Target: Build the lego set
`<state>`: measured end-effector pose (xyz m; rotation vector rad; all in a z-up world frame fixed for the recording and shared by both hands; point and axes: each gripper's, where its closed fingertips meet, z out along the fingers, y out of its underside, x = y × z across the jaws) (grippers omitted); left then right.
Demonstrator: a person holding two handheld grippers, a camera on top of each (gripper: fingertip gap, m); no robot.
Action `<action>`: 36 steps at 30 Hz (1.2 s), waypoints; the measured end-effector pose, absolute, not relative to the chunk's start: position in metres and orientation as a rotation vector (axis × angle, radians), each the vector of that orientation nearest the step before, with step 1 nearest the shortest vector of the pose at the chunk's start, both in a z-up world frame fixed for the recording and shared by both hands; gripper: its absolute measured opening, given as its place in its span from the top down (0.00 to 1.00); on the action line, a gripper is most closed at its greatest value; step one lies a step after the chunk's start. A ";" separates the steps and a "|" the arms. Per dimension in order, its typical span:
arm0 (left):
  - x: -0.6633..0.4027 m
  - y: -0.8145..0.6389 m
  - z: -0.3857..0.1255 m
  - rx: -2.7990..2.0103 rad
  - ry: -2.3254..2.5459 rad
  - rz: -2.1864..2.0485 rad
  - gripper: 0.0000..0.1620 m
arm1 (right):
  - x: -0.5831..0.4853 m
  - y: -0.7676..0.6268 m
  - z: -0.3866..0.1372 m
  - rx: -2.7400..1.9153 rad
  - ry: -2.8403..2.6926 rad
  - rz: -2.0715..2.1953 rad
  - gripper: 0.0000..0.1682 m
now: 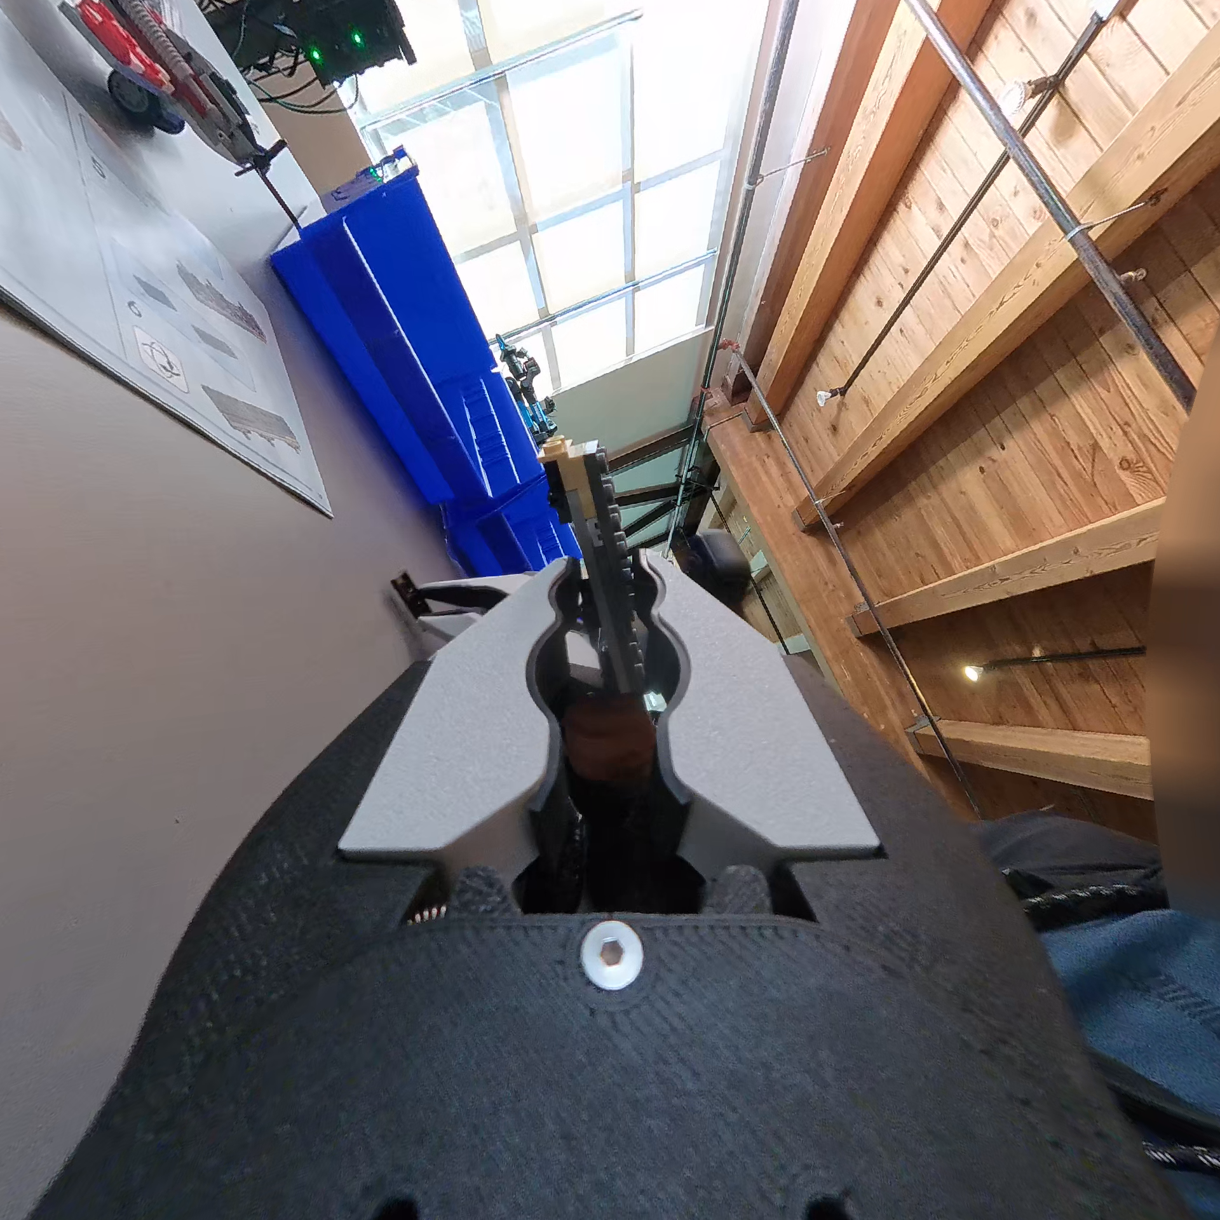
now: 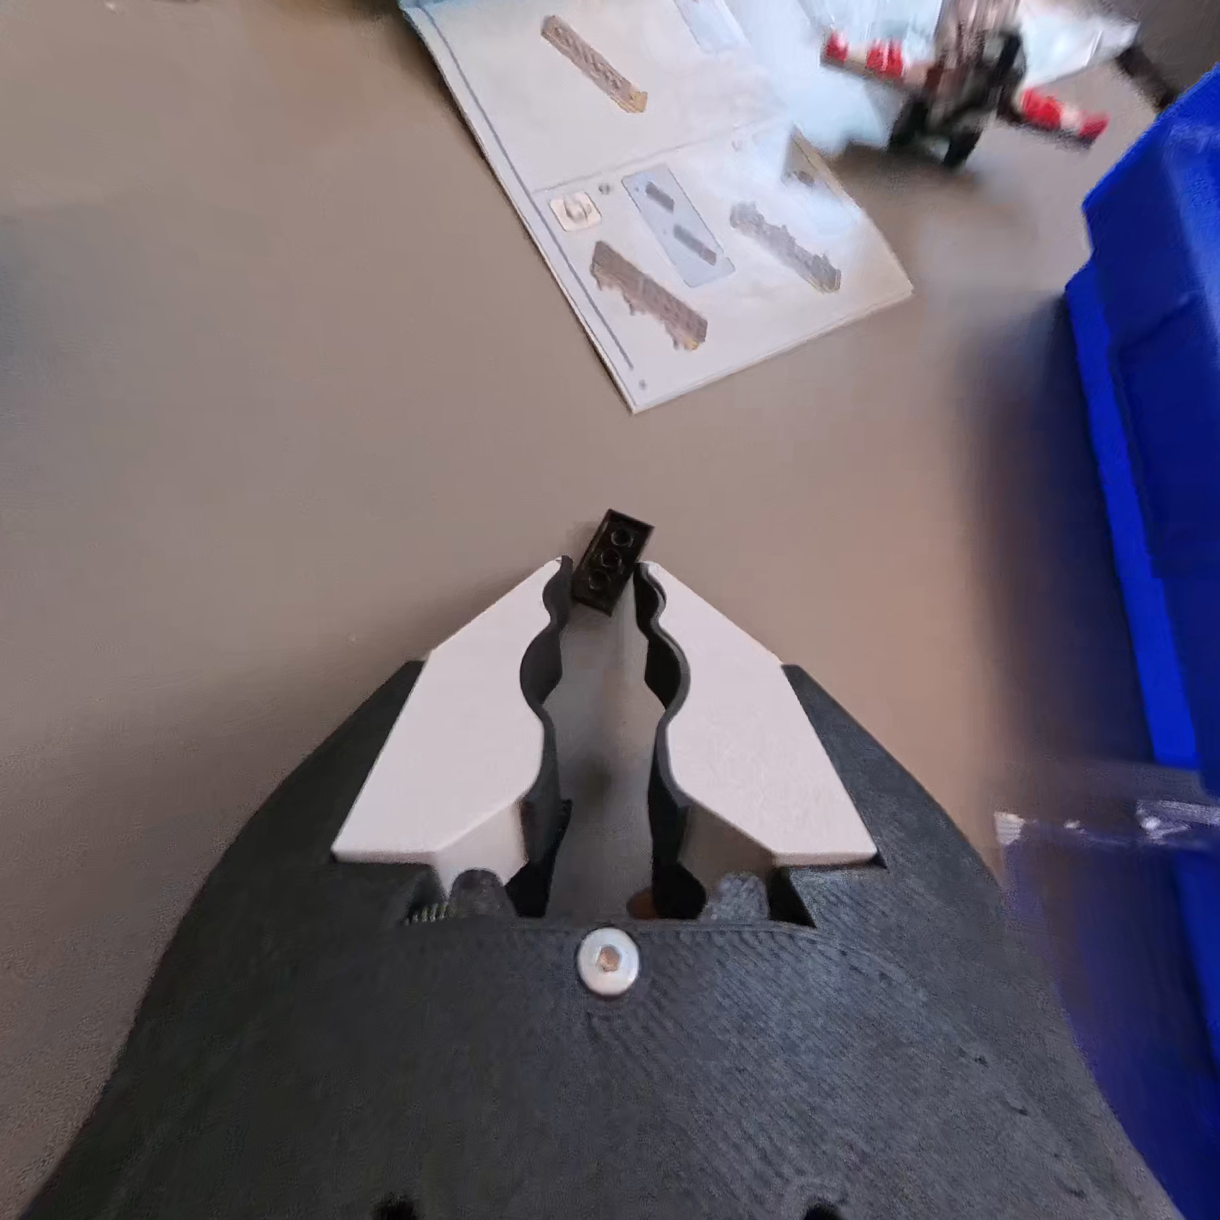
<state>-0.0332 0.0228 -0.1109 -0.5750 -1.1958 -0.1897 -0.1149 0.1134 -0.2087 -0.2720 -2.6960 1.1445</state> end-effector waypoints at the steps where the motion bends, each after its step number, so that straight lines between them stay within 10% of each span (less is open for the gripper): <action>1: -0.033 0.022 -0.111 -0.574 -1.196 -0.189 0.91 | -0.114 0.111 -0.201 -0.234 -2.668 1.195 0.89; 11: -0.033 0.021 -0.110 -0.576 -1.198 -0.186 0.91 | -0.095 0.096 -0.107 -0.495 -2.497 2.230 0.85; 36: -0.033 0.028 -0.120 -0.604 -1.239 -0.211 0.91 | -0.094 0.087 -0.215 -0.076 -2.843 1.217 0.82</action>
